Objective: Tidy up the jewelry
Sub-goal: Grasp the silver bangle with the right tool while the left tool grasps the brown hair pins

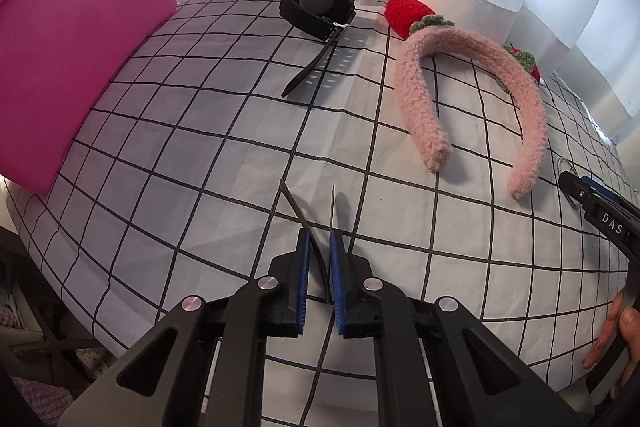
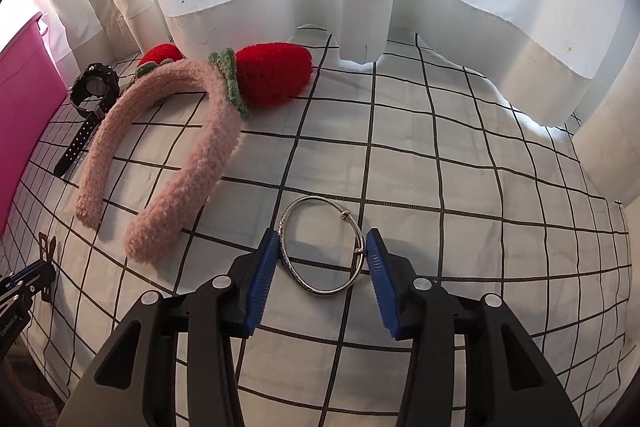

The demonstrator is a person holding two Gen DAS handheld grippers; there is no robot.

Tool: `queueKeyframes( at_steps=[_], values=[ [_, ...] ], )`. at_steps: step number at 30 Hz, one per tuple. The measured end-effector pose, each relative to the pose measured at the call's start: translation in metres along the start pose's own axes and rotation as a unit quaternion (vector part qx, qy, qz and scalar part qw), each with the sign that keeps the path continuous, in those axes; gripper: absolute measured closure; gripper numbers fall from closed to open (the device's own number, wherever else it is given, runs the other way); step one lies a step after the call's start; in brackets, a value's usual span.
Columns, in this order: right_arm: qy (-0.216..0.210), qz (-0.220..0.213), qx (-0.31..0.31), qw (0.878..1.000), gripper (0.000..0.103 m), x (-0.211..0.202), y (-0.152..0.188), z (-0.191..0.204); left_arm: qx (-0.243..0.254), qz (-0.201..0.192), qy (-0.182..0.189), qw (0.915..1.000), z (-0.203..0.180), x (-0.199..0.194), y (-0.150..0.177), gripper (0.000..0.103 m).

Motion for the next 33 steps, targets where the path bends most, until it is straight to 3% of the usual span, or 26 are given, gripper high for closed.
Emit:
queueKeyframes(
  at_steps=[12, 22, 33],
  values=[
    [-0.002, -0.011, 0.014, 1.000, 0.059, -0.017, -0.001, 0.003, -0.018, -0.034, 0.018, 0.9991, 0.032, -0.027, -0.026, 0.093],
    [0.002, -0.042, 0.017, 0.999, 0.059, -0.062, -0.018, 0.020, -0.002, -0.092, 0.017, 0.9957, 0.051, -0.064, -0.062, 0.093],
    [-0.017, -0.101, -0.020, 0.995, 0.059, -0.119, -0.067, 0.091, -0.022, -0.130, 0.033, 0.9907, 0.095, -0.104, -0.109, 0.093]
  ],
)
Point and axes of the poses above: each gripper's, at about its wrist camera, not at the fingertips, and x roughly the way its jaws point, z to its left, y to its underside, the point moved 8 cm from there along x, roughly the way its jaws point, and after that the axes turned 6 degrees about -y, right-handed, at the moved point
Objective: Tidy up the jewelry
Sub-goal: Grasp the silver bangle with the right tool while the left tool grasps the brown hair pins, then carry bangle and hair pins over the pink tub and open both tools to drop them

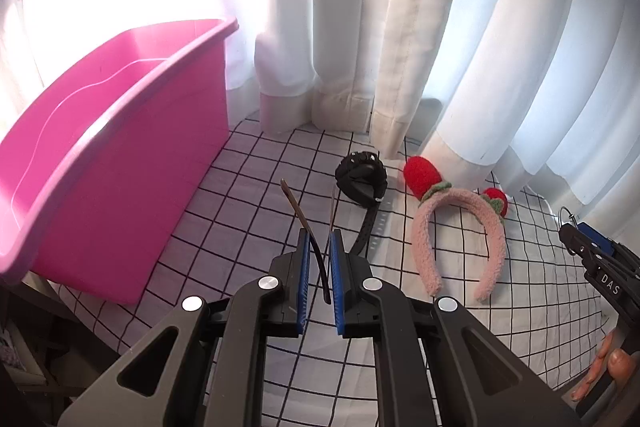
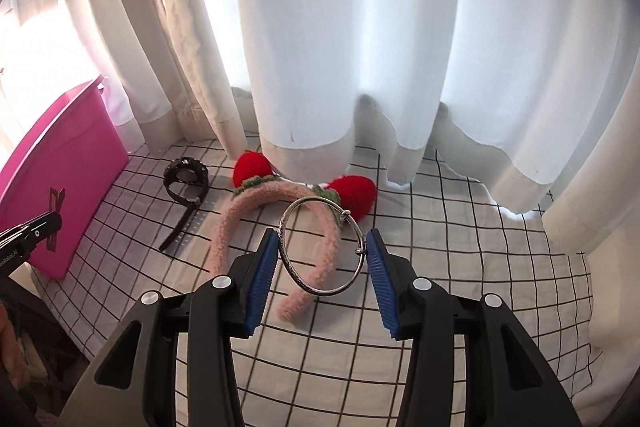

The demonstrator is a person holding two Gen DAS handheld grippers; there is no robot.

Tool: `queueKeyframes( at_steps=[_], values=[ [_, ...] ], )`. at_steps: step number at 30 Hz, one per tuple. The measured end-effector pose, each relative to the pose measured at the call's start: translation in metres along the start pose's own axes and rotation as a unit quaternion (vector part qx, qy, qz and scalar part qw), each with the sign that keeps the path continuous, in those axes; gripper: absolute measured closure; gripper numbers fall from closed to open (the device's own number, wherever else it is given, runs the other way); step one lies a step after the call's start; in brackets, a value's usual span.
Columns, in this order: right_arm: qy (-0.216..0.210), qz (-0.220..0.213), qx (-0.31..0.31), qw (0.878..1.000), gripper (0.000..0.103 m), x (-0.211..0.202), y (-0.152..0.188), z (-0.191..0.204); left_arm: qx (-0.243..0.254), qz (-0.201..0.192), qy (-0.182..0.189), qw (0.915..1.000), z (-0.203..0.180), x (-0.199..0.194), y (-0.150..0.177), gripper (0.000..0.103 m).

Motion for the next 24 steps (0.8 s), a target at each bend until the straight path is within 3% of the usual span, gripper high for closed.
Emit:
queueKeyframes(
  at_steps=[8, 14, 24],
  values=[
    [-0.067, -0.036, -0.058, 0.995, 0.059, -0.003, -0.053, 0.102, -0.032, -0.044, -0.013, 0.9984, 0.066, -0.036, -0.058, 0.093],
    [-0.122, -0.051, -0.109, 0.985, 0.059, 0.004, -0.094, 0.189, -0.064, -0.070, -0.064, 0.9934, 0.138, -0.047, -0.093, 0.093],
    [-0.193, -0.045, -0.174, 0.965, 0.059, 0.034, -0.130, 0.331, -0.123, -0.051, -0.145, 0.9804, 0.248, -0.029, -0.100, 0.092]
  ],
)
Point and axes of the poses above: each gripper's, at about its wrist camera, not at the fingertips, and x roughly the way its jaws point, z to its left, y to its underside, the point moved 8 cm from there along x, roughly the way its jaws point, and after that the axes turned 6 degrees about -y, right-handed, at the moved point
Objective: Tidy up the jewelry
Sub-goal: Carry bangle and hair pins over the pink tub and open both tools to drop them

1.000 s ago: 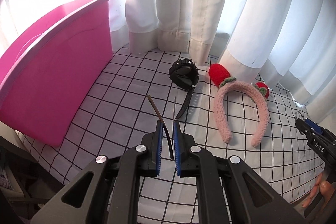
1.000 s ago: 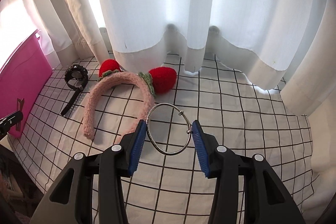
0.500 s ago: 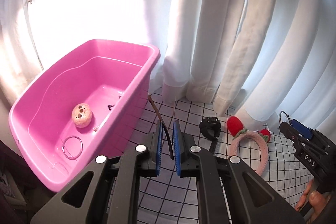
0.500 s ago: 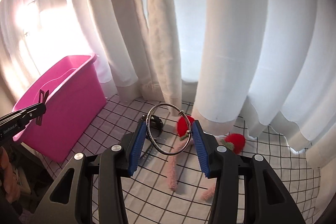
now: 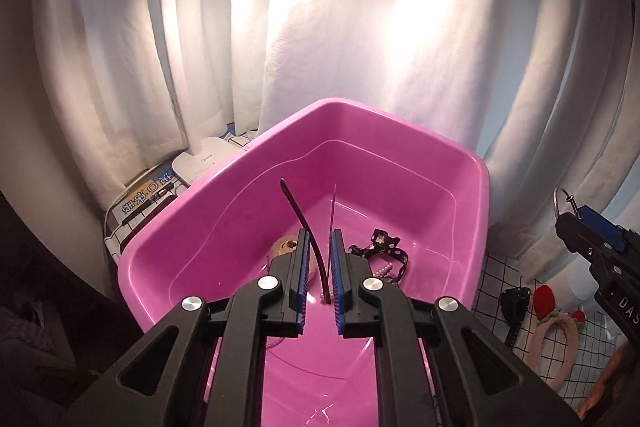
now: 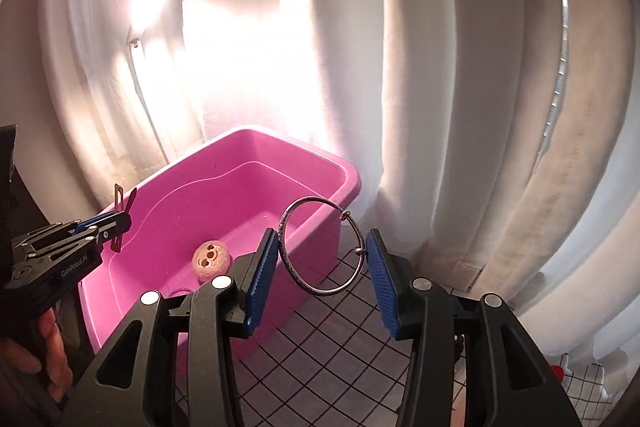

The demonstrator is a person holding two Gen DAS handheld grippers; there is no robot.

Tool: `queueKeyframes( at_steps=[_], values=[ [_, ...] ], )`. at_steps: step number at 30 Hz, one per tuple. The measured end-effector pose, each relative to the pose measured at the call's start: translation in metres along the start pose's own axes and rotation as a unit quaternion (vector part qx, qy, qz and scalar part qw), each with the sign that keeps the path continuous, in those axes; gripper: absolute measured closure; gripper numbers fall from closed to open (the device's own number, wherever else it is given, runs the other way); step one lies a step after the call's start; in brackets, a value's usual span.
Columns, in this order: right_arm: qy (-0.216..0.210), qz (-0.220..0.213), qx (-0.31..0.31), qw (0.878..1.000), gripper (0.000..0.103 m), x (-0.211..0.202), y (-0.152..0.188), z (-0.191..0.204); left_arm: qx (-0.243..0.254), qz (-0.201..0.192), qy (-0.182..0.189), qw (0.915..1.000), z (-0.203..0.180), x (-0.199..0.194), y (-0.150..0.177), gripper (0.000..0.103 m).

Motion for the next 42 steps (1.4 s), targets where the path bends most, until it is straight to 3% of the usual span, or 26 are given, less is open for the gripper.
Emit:
queueKeyframes(
  at_steps=[5, 13, 23, 25, 28, 29, 30, 42],
  values=[
    [-0.031, 0.026, -0.009, 0.999, 0.059, 0.048, -0.011, 0.038, -0.018, 0.029, -0.017, 0.9992, 0.028, 0.027, 0.008, 0.092],
    [-0.055, 0.089, 0.001, 0.994, 0.059, 0.104, 0.001, 0.061, -0.026, 0.082, -0.023, 0.9960, 0.041, 0.057, 0.031, 0.090],
    [-0.040, 0.121, -0.022, 0.992, 0.059, 0.135, 0.005, 0.076, -0.027, 0.125, -0.019, 0.9916, 0.044, 0.076, 0.047, 0.086],
    [-0.034, 0.128, -0.022, 0.991, 0.059, 0.135, 0.007, 0.073, -0.026, 0.126, -0.022, 0.9914, 0.044, 0.076, 0.048, 0.079],
    [-0.031, 0.133, -0.022, 0.990, 0.058, 0.135, 0.008, 0.070, -0.021, 0.115, -0.021, 0.9929, 0.043, 0.071, 0.044, 0.057],
    [-0.032, 0.134, -0.021, 0.990, 0.058, 0.135, 0.008, 0.071, -0.016, 0.110, -0.029, 0.9934, 0.043, 0.069, 0.042, 0.038],
    [-0.031, 0.134, -0.021, 0.990, 0.055, 0.135, 0.007, 0.070, -0.014, 0.103, -0.034, 0.9940, 0.044, 0.067, 0.041, 0.026],
    [-0.024, 0.108, 0.015, 0.994, 0.048, 0.111, -0.002, 0.056, -0.039, 0.095, -0.022, 0.9945, 0.048, 0.053, 0.040, 0.023]
  ],
)
Point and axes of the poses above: each gripper's, at about its wrist camera, not at the fingertips, and x roughly the way its jaws point, z to its left, y to its underside, the point moved 8 cm from there along x, roughly the way its jaws point, and after that the axes turned 6 degrees about -y, right-handed, at the moved point
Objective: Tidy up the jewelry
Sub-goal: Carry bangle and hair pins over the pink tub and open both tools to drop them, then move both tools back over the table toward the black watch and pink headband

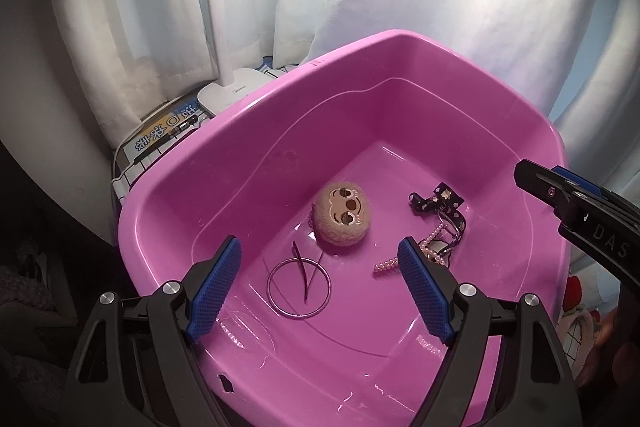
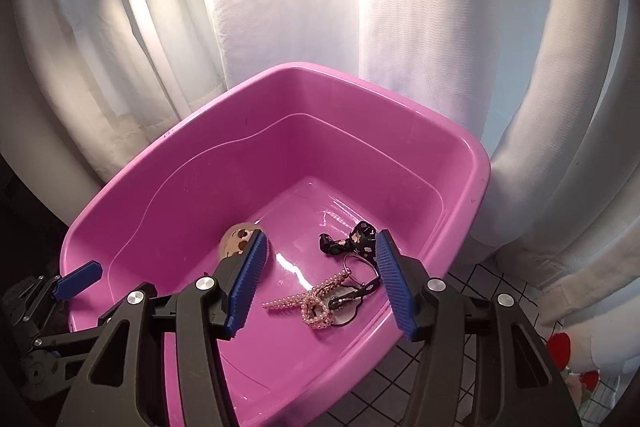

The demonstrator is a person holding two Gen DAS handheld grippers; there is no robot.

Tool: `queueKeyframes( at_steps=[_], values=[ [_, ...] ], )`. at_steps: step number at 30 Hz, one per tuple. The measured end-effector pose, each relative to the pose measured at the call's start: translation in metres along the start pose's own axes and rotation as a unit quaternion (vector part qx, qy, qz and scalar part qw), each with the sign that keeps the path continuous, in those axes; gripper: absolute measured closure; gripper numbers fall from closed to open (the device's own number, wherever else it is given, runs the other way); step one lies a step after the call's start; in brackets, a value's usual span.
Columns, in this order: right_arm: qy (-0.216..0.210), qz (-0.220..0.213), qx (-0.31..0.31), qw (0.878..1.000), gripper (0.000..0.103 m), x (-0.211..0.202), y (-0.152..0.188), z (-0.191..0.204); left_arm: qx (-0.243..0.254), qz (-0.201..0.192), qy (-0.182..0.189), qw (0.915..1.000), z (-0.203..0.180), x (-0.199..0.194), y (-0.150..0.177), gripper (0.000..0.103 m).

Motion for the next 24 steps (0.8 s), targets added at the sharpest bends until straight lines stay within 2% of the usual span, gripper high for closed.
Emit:
queueKeyframes(
  at_steps=[2, 6, 9, 13, 19, 24],
  values=[
    [-0.002, -0.006, 0.009, 1.000, 0.048, -0.008, 0.003, -0.004, -0.006, -0.003, 0.009, 0.9999, -0.001, -0.006, 0.001, 0.021],
    [-0.003, -0.023, 0.034, 0.999, 0.047, -0.034, 0.019, -0.013, -0.015, -0.019, 0.036, 0.9991, -0.009, -0.025, 0.001, 0.009],
    [0.001, -0.039, 0.048, 0.998, 0.045, -0.059, 0.041, -0.024, -0.008, -0.037, 0.046, 0.9982, -0.020, -0.042, 0.003, 0.007],
    [0.012, -0.046, 0.078, 0.996, 0.044, -0.091, 0.078, -0.052, 0.011, -0.039, 0.069, 0.9968, -0.042, -0.058, 0.013, 0.006],
    [0.056, -0.048, 0.134, 0.988, 0.044, -0.138, 0.144, -0.110, 0.054, -0.035, 0.106, 0.9922, -0.091, -0.079, 0.034, 0.006],
    [0.097, -0.040, 0.192, 0.976, 0.044, -0.170, 0.197, -0.161, 0.112, -0.034, 0.142, 0.9829, -0.149, -0.095, 0.059, 0.006]
  ],
)
Point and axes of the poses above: each gripper's, at about its wrist camera, not at the fingertips, and x roughly the way its jaws point, z to its left, y to its underside, the point moved 8 cm from there along x, roughly the way its jaws point, and after that the axes turned 6 degrees about -y, right-handed, at the moved point
